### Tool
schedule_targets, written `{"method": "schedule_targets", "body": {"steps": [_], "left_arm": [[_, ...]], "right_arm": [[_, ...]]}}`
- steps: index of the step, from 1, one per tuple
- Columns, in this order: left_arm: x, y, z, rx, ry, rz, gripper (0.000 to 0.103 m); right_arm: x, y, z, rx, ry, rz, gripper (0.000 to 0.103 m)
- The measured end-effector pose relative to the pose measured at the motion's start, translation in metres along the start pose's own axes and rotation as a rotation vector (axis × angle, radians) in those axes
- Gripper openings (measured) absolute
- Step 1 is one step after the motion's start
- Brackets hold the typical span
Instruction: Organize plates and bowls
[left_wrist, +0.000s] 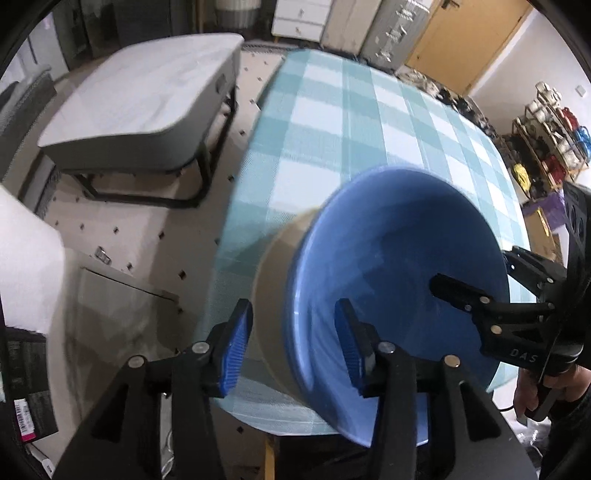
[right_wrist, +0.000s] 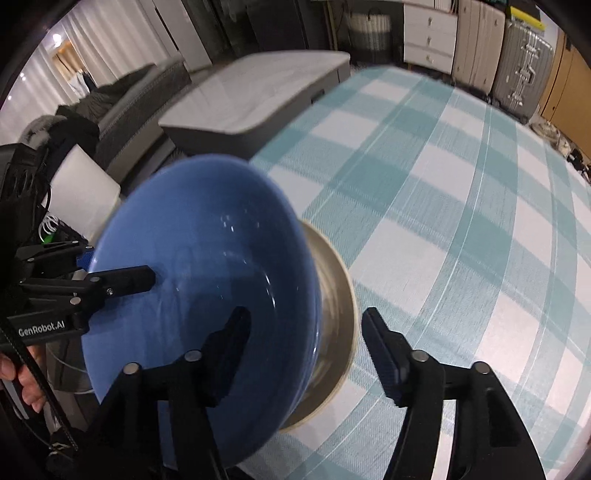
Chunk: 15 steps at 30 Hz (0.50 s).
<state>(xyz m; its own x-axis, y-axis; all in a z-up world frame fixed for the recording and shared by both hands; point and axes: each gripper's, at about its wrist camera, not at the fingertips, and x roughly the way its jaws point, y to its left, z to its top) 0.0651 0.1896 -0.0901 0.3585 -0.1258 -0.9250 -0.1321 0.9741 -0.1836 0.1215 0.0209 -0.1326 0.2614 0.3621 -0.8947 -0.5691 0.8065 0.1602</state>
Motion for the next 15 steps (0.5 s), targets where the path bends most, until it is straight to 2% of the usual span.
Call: {"method": "schedule_targets", "body": {"steps": [4,6,8,11,12,13,15], "left_arm": [[-0.021,0.000,-0.005,0.009,-0.102,0.071,0.049],[-0.033,-0.002,-0.010,0.009,-0.166,0.106,0.050],[-0.046,-0.006,-0.013,-0.001,-0.237,0.126,0.052],[-0.068,-0.015,-0.021,-0.007,-0.359,0.165,0.055],[-0.074,-0.018,-0.025,-0.009,-0.393,0.174,0.062],[-0.079,-0.020,-0.029,-0.010,-0.423,0.177,0.074],[-0.090,-0.028,-0.041,0.000,-0.502,0.187,0.084]], "right_arm": [[-0.018,-0.002,-0.006,-0.023,-0.063,0.016,0.065],[-0.032,0.001,-0.007,-0.054,-0.117,-0.010,0.068],[-0.045,0.012,-0.014,-0.106,-0.161,-0.051,0.077],[-0.061,0.024,-0.024,-0.164,-0.213,-0.132,0.078],[-0.065,0.027,-0.028,-0.175,-0.224,-0.141,0.078],[-0.068,0.029,-0.031,-0.178,-0.239,-0.151,0.078],[-0.079,0.032,-0.042,-0.168,-0.276,-0.156,0.079]]}}
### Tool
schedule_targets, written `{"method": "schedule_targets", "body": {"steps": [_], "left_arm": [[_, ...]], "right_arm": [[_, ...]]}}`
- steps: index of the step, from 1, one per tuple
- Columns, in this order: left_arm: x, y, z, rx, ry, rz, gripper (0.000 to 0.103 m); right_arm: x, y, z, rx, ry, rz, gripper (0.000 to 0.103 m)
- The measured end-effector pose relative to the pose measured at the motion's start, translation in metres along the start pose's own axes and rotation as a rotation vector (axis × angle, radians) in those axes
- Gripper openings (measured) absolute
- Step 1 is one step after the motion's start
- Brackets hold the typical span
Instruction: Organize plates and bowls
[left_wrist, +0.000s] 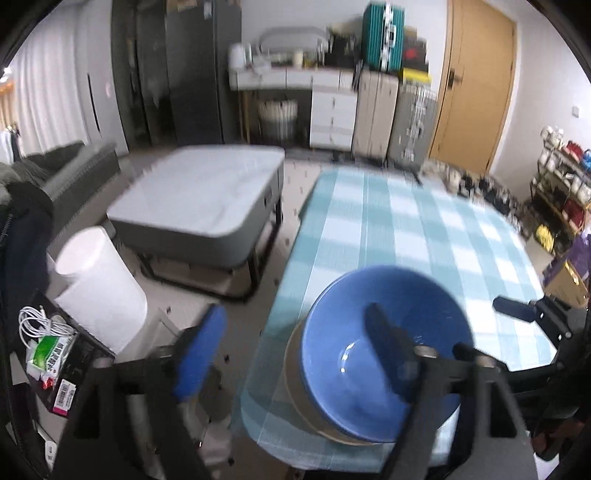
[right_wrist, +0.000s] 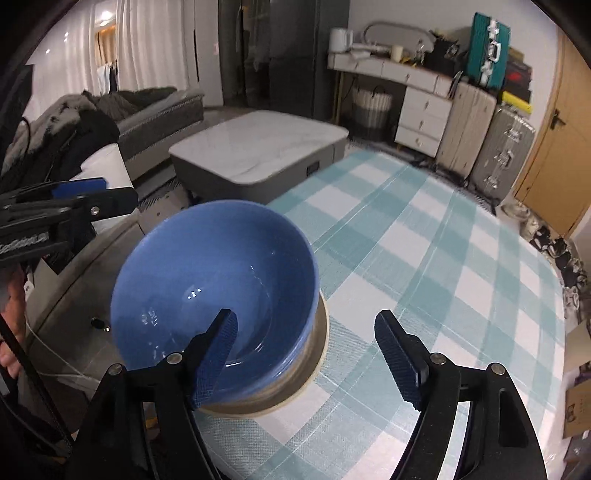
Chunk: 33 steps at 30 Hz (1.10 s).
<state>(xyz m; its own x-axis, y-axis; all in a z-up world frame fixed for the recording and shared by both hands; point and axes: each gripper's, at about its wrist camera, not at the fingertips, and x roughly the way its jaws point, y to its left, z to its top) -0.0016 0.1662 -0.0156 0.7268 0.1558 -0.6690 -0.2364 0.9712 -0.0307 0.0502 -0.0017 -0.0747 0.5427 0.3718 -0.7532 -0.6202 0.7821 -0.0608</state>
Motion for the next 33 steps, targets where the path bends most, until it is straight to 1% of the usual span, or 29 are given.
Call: {"method": "schedule_targets", "body": {"steps": [3,5,6,8,11,12,14,16,18,20,22,25,27,29,33], "left_arm": [[-0.016,-0.009,-0.007,0.024,-0.059,0.016,0.085],[-0.022,-0.013,-0.011,0.018,-0.074,-0.001,0.090],[-0.025,-0.015,-0.012,0.009,-0.080,-0.015,0.095],[-0.032,-0.020,-0.016,-0.004,-0.111,-0.018,0.097],[-0.042,-0.030,-0.022,0.012,-0.157,-0.002,0.103],[-0.045,-0.034,-0.024,0.028,-0.173,0.003,0.103],[-0.050,-0.039,-0.028,0.040,-0.191,0.017,0.103],[-0.053,-0.042,-0.032,0.035,-0.202,0.028,0.103],[-0.055,-0.042,-0.036,0.026,-0.217,0.032,0.103],[-0.056,-0.040,-0.042,0.014,-0.233,0.007,0.103],[-0.057,-0.039,-0.047,0.003,-0.230,-0.001,0.103],[-0.053,-0.040,-0.053,0.011,-0.211,0.005,0.103],[-0.049,-0.040,-0.055,0.008,-0.194,0.000,0.103],[-0.043,-0.042,-0.057,0.011,-0.155,-0.012,0.103],[-0.040,-0.049,-0.061,0.019,-0.136,-0.025,0.103]], "right_arm": [[-0.018,-0.001,-0.008,0.047,-0.065,0.007,0.079],[-0.028,-0.002,-0.013,0.082,-0.106,0.012,0.086],[-0.034,-0.002,-0.016,0.094,-0.120,0.009,0.088],[-0.041,0.002,-0.021,0.100,-0.131,-0.004,0.088],[-0.053,0.004,-0.031,0.120,-0.161,-0.033,0.090],[-0.056,0.004,-0.034,0.130,-0.167,-0.039,0.090],[-0.064,0.003,-0.042,0.146,-0.191,-0.041,0.094],[-0.071,0.003,-0.049,0.159,-0.217,-0.055,0.097],[-0.076,0.001,-0.057,0.179,-0.256,-0.087,0.102],[-0.075,-0.001,-0.063,0.193,-0.257,-0.112,0.102],[-0.075,-0.003,-0.068,0.203,-0.252,-0.118,0.102],[-0.079,-0.002,-0.077,0.217,-0.291,-0.132,0.102],[-0.080,0.002,-0.081,0.219,-0.300,-0.147,0.102],[-0.079,0.008,-0.084,0.206,-0.300,-0.161,0.102],[-0.076,0.014,-0.090,0.197,-0.298,-0.199,0.102]]}}
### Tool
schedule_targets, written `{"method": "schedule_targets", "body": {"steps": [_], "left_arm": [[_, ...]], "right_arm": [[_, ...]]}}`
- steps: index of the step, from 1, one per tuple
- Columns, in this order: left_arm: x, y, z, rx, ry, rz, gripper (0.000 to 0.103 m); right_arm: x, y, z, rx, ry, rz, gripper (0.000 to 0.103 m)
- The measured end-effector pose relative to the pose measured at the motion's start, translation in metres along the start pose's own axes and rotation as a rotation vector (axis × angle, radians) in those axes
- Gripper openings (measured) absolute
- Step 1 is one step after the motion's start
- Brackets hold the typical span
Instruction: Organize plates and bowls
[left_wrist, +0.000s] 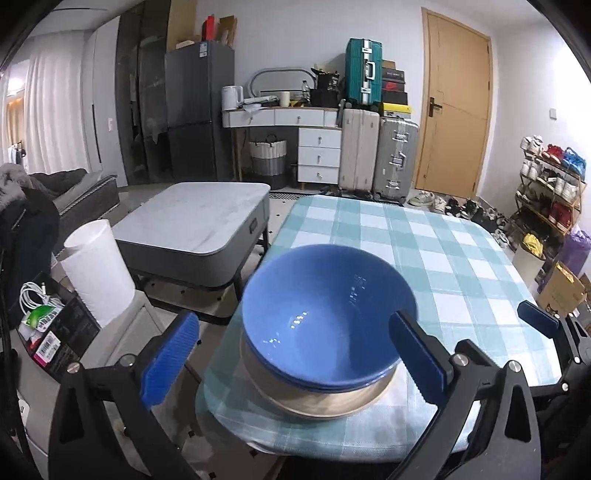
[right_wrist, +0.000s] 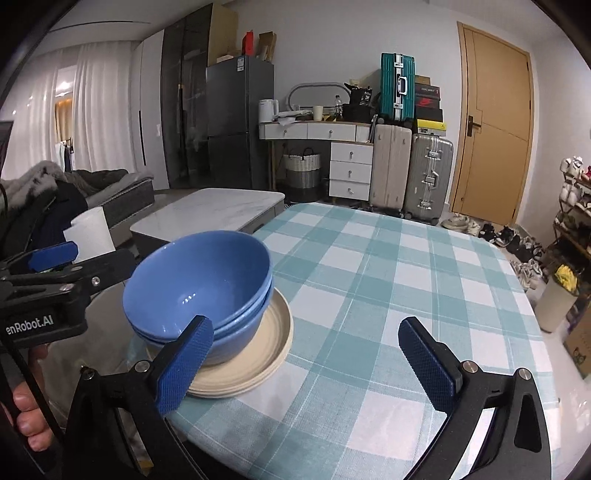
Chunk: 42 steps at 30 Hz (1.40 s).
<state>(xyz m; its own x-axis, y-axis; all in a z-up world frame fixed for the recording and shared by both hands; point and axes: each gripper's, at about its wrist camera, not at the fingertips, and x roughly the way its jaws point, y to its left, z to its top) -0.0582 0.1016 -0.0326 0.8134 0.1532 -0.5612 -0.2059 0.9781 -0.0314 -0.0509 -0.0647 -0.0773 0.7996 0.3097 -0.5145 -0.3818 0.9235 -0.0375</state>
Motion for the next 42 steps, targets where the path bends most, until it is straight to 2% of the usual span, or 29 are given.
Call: {"method": "schedule_targets", "body": {"steps": [4,8,16,32,42], "left_arm": [[0.000,-0.008,-0.005,0.024,0.007,-0.005,0.103],[-0.002,-0.011,-0.006,0.015,0.027,-0.049,0.103],[-0.007,-0.013,-0.006,0.030,-0.006,-0.006,0.103],[-0.017,-0.018,-0.009,0.051,-0.026,-0.025,0.103],[-0.016,-0.018,-0.010,0.065,-0.018,0.001,0.103]], "right_arm": [[-0.006,0.000,-0.007,0.034,0.016,0.031,0.102],[-0.016,0.002,-0.010,0.020,-0.014,-0.012,0.102],[-0.026,0.001,-0.009,0.027,-0.045,-0.038,0.102],[-0.033,0.001,-0.008,0.032,-0.055,-0.034,0.102],[-0.034,0.000,-0.009,0.041,-0.053,-0.031,0.102]]}}
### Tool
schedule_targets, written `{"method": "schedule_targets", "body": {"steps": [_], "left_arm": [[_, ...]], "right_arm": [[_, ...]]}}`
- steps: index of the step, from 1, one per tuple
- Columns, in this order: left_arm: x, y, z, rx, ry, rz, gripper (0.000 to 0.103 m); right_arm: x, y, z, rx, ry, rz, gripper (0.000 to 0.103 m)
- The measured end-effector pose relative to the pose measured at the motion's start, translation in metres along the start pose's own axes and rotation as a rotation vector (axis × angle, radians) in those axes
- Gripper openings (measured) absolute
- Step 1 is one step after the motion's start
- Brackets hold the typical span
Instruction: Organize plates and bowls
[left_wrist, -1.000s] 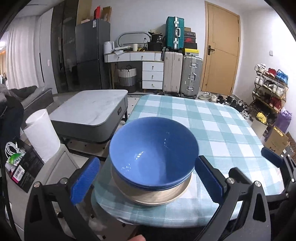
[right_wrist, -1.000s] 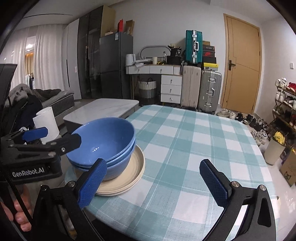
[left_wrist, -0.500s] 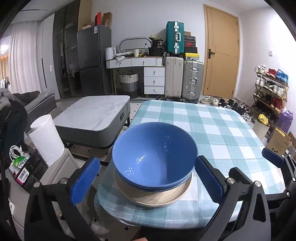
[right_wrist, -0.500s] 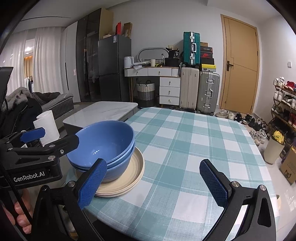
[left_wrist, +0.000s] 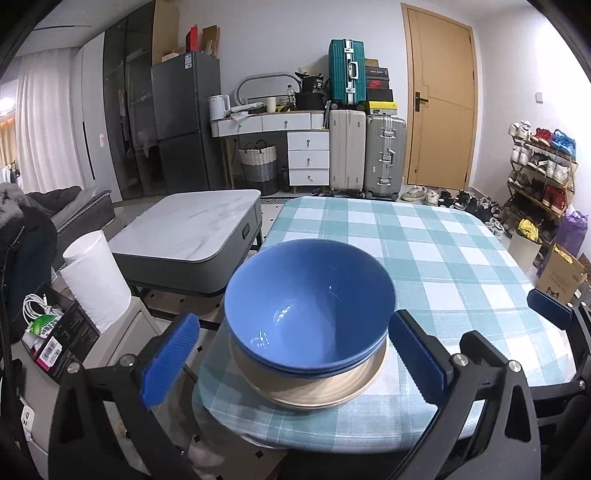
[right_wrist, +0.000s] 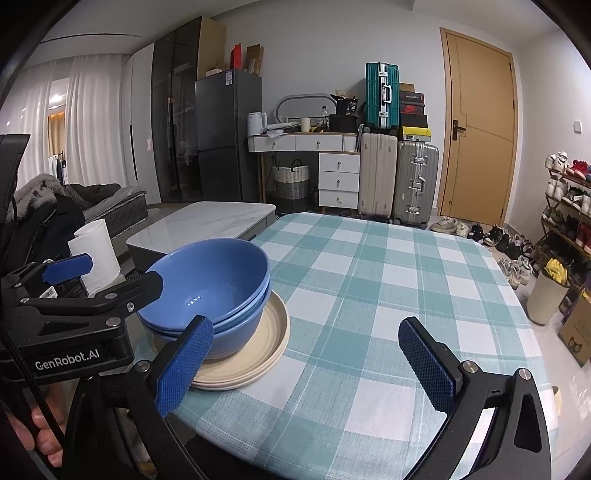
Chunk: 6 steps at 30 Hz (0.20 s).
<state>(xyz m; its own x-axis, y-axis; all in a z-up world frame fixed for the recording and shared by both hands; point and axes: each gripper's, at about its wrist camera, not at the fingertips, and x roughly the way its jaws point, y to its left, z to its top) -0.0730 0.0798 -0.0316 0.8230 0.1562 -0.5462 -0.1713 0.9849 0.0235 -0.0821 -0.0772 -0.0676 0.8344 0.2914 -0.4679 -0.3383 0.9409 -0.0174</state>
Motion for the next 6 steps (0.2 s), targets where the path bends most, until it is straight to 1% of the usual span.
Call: {"method": "schedule_targets", "body": {"steps": [3,6], "left_arm": [[0.0001,-0.0009,0.0003,0.014,0.001,0.006,0.103],[-0.0007,-0.0003,0.0013,0.006,0.004,0.000,0.103]], "right_arm": [[0.0003,0.0008,-0.0020,-0.005,0.002,0.006,0.102],[0.0004,0.0011,-0.0039,-0.003,0.006,0.009,0.102]]}}
